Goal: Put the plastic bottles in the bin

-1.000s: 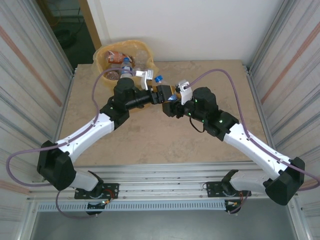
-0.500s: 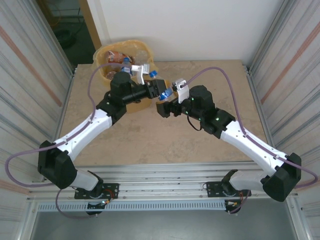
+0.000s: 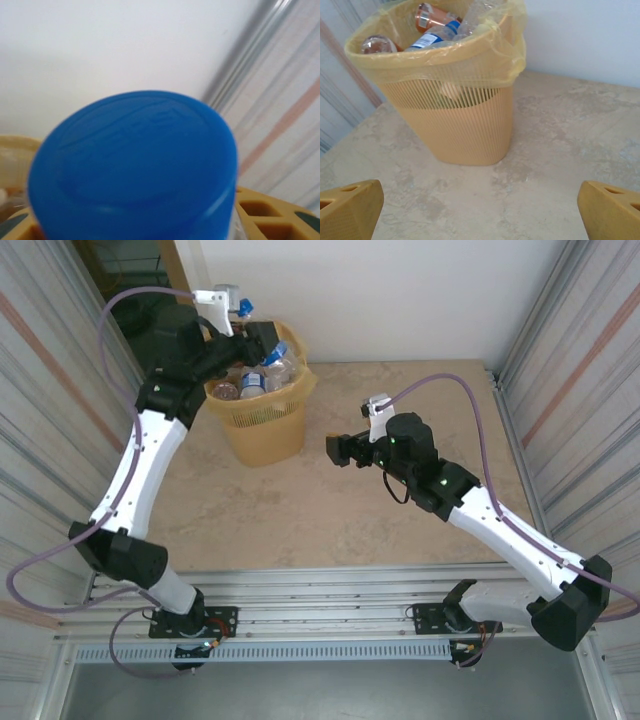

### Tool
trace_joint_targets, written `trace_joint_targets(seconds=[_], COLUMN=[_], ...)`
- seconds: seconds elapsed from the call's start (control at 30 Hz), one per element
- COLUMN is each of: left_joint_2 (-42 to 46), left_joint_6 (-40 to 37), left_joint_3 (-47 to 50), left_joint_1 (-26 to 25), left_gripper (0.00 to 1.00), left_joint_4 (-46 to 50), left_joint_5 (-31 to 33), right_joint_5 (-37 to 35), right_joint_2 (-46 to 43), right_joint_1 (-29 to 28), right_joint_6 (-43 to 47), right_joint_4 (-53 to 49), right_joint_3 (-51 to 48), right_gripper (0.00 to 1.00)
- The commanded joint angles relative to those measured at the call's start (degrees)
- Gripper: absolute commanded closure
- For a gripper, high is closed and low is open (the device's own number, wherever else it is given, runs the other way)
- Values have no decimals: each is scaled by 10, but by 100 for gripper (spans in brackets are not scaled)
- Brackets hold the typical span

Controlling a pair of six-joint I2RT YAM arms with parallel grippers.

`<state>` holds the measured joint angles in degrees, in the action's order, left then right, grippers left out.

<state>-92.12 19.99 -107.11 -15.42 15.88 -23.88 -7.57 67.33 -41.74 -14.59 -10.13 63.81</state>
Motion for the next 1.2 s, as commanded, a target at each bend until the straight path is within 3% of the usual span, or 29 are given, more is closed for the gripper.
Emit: trace_joint_targets(seconds=[0.0, 0.33, 0.73, 1.03, 1.17], left_joint_2=[-44, -135, -199, -202, -200], left_joint_6=[-34, 65, 102, 79, 68], left_joint_3=[-49, -107, -143, -141, -139], left_joint_1=[30, 88, 101, 103, 103], left_gripper=[68, 63, 55, 33, 28], left_joint_4=[71, 38, 68, 94, 102], left_joint_5=[3, -40, -115, -77, -50], right_joint_5=[-23, -20, -5, 3, 8], right_joint_2=[-18, -6, 13, 15, 18], right_joint_1=[-1, -2, -2, -2, -3], right_joint_6=[-21, -31, -39, -42, -43], right_joint_4=[-15, -15, -12, -5, 0], right_joint_3=[-10, -13, -11, -13, -13], right_gripper=[2, 2, 2, 2, 2])
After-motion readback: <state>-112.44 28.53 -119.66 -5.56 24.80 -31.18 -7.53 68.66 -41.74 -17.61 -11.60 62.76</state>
